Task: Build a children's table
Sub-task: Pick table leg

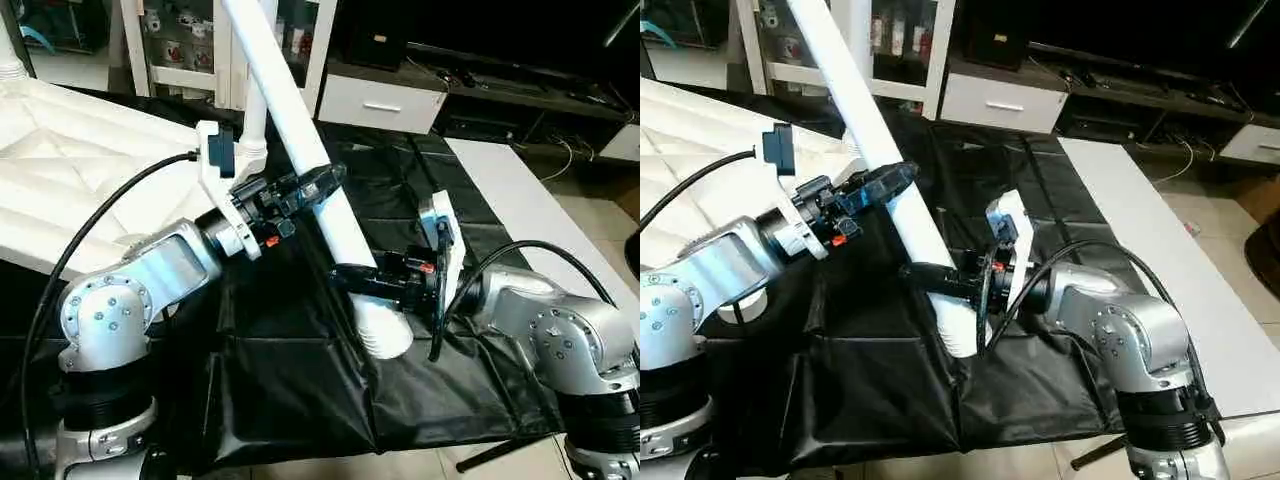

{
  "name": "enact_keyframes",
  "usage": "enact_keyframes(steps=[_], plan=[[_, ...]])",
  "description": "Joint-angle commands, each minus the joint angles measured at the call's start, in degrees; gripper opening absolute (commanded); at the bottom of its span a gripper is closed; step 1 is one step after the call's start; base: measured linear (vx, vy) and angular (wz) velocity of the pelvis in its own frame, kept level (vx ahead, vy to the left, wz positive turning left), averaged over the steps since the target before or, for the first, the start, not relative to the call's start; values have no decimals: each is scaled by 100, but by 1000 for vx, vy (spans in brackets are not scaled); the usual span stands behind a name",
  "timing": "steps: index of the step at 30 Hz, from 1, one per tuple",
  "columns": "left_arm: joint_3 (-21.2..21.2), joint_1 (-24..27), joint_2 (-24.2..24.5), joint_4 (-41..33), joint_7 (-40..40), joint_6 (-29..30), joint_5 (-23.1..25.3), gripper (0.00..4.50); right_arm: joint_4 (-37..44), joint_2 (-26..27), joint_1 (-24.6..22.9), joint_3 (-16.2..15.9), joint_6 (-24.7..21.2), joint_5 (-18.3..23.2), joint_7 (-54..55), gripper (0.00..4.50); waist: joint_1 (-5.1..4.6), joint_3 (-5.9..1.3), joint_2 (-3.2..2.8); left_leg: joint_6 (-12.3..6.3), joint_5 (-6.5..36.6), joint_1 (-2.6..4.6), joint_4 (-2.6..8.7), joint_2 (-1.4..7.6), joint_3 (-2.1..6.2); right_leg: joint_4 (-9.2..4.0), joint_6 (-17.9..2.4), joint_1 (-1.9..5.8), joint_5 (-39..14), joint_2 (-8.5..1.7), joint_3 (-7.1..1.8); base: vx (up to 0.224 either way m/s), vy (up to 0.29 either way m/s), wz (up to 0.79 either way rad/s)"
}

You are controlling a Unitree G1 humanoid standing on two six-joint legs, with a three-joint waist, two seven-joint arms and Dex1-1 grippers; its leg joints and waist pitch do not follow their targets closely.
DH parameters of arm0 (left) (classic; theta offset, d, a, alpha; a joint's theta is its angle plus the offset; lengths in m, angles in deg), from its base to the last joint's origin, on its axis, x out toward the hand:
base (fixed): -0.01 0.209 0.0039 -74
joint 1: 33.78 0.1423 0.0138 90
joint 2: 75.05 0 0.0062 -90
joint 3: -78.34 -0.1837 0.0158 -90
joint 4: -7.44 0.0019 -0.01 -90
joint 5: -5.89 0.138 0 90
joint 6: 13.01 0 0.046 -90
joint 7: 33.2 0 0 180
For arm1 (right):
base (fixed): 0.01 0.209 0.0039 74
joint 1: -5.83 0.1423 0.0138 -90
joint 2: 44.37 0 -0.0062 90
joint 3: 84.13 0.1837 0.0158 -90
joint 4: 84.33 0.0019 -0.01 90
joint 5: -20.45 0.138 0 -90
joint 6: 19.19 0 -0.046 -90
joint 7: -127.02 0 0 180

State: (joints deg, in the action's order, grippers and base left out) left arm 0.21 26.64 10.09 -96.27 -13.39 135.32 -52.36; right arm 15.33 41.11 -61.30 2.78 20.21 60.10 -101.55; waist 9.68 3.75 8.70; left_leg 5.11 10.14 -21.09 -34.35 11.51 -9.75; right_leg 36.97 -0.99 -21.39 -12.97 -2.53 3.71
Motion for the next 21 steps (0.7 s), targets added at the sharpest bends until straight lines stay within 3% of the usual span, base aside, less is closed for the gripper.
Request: enact_keyframes(steps=[1, 9, 12, 15, 17, 20, 21], plan=[[-390, -120, 148, -153, 117, -26, 314, 185, -134, -102, 101, 10, 85, -115, 105, 257, -9, -374, -163, 532, 743, 114, 415, 218, 96, -479, -356, 219, -678, -550, -304, 0, 0, 0], [-722, -249, 525, -312, 357, -128, 636, 180, -286, -49, 213, -30, 294, -295, 154, 324, -26, -381, -166, 548, 622, 117, 407, 215, 86, -444, -401, 215, -494, -546, -302, 0, 0, 0], [-826, -429, 687, -288, 471, -216, 777, 180, -390, -130, 307, -207, 848, -805, 213, 345, -31, -369, -178, 596, 753, 135, 411, 214, 77, -463, -408, 190, -705, -547, -306, 0, 0, 0], [-974, -559, 834, -244, 651, -302, 930, 180, -436, -251, 336, -373, 1185, -1123, 165, 363, -29, -373, -178, 595, 713, 122, 414, 218, 86, -450, -397, 212, -651, -546, -303, 0, 0, 0], [-1029, -624, 881, -218, 741, -311, 969, 179, -482, -278, 312, -414, 1439, -1178, -27, 374, -40, -377, -178, 590, 742, 124, 408, 214, 78, -436, -420, 205, -602, -542, -305, 0, 0, 0], [-1198, -739, 995, -167, 937, -351, 1088, 179, -536, -329, 279, -438, 1349, -1100, -162, 374, -34, -376, -173, 525, 703, 122, 406, 209, 75, -433, -474, 217, -533, -532, -308, 0, 0, 0], [-1264, -773, 1020, -134, 1008, -370, 1133, 179, -572, -341, 276, -450, 1300, -1073, -198, 374, -26, -383, -280, 545, 721, 129, 406, 210, 84, -415, -495, 209, -480, -538, -309, 0, 0, 0]])
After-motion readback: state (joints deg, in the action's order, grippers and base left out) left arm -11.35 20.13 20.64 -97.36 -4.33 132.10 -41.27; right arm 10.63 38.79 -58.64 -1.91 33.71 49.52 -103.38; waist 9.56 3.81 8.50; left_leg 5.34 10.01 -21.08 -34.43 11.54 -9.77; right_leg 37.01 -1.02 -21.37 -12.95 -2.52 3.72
